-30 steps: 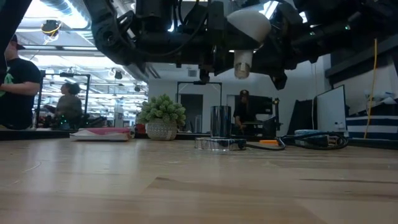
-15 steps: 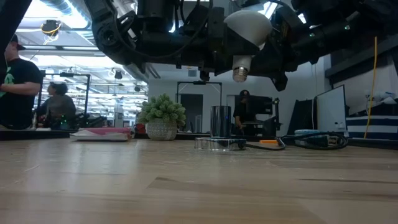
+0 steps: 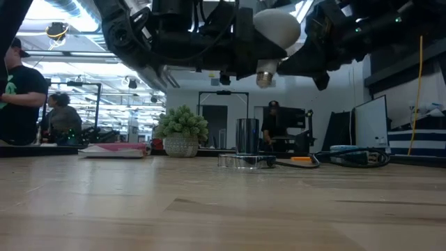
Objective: Screw lightbulb
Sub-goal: Insert the lightbulb into the lamp
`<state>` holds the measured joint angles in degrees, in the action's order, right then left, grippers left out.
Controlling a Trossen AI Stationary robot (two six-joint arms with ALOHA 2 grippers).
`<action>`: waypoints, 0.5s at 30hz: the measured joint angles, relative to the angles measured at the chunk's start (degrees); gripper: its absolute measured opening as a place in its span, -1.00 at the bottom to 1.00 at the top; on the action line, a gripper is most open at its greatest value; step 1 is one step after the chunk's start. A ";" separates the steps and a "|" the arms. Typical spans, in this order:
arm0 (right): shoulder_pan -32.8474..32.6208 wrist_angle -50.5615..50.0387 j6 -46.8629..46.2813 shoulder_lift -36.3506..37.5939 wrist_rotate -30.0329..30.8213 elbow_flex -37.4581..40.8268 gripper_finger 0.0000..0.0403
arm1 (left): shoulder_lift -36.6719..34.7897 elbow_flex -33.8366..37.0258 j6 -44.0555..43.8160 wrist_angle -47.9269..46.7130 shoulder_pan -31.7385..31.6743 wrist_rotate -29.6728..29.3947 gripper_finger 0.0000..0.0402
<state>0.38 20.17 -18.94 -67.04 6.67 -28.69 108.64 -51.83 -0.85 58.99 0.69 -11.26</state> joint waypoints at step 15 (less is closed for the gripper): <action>0.00 -12.50 -1.65 5.13 -0.21 0.13 -0.90 | -17.17 -0.09 -1.94 -35.48 0.09 -3.50 -0.19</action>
<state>0.38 7.67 -20.59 -61.91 6.46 -28.56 91.48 -51.92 -2.79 23.51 0.78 -14.77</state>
